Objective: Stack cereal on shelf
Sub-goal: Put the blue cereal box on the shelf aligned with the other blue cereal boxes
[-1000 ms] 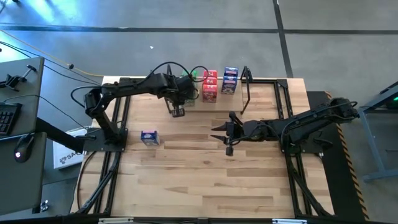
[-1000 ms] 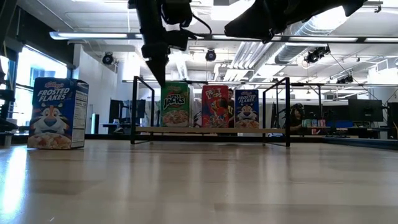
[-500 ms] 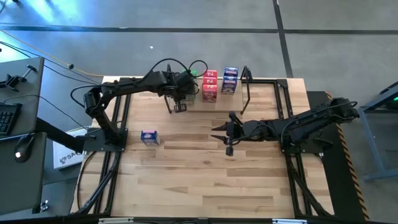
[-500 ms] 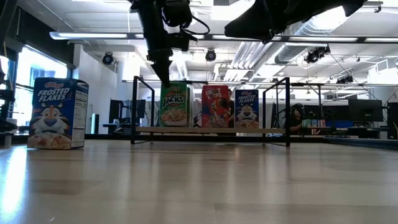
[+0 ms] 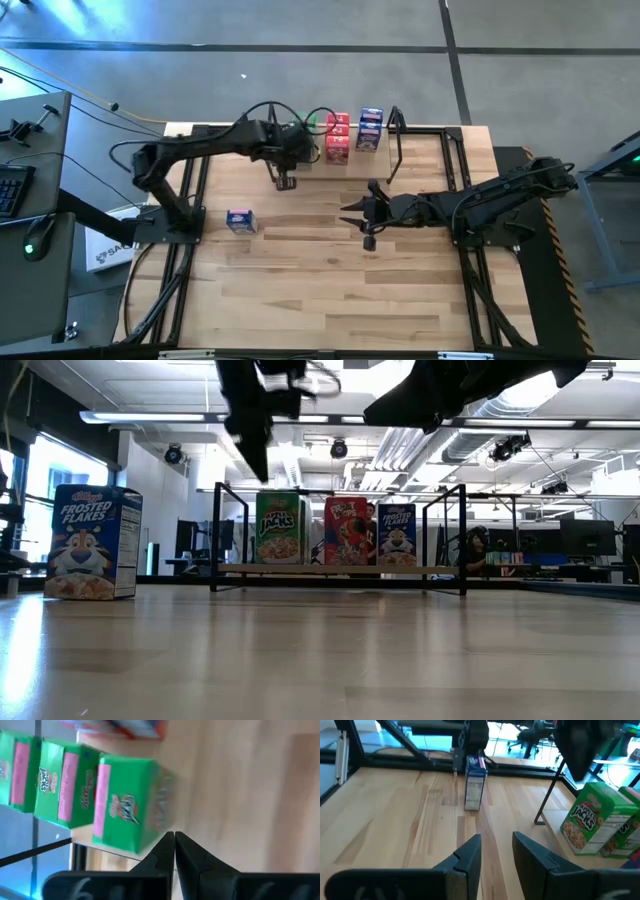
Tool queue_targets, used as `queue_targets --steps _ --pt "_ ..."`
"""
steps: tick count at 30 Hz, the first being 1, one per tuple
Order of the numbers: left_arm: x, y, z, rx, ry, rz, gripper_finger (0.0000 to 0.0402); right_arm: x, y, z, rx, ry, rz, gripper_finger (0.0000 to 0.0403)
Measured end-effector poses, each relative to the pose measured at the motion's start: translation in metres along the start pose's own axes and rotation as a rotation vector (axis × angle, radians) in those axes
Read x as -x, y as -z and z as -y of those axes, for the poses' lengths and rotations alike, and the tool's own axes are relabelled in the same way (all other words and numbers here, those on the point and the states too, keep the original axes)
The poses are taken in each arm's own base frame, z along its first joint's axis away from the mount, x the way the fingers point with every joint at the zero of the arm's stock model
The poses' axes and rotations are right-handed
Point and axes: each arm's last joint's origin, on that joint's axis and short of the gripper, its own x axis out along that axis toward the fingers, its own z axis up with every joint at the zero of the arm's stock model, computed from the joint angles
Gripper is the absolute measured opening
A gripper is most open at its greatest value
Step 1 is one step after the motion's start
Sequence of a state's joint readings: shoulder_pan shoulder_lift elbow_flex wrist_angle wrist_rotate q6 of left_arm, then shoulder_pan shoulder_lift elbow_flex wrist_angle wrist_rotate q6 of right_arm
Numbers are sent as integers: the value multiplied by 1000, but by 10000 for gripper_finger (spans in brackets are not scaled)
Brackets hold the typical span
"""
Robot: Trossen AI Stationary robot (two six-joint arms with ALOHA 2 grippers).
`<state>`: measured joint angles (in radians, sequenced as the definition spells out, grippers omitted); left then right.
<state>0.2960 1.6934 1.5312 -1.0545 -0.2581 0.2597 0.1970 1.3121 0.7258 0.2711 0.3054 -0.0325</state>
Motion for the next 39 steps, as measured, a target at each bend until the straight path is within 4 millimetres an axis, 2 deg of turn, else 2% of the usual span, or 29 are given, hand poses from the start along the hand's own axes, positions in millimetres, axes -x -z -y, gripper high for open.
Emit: queue_targets --steps 5,9,13,17,22,27,32,39 --pt "50 17 22 -23 143 73 5 0 7 -1 31 -37 -43 98" --pt "84 39 42 23 199 36 6 0 20 -2 7 -170 -21 98" --pt "103 60 62 78 198 -86 26 2 30 -2 -31 -212 26 98" --pt "113 73 82 85 195 -183 77 3 30 -2 -65 -191 44 99" --pt "104 84 100 81 202 -238 161 5 27 -9 -38 -190 70 99" --pt "78 108 107 87 178 -287 222 7 27 -15 -30 -196 77 99" --pt "55 126 107 123 205 -266 246 8 26 -16 -30 -201 81 99" --pt "32 138 113 86 208 -287 247 8 25 -16 -34 -199 88 99"
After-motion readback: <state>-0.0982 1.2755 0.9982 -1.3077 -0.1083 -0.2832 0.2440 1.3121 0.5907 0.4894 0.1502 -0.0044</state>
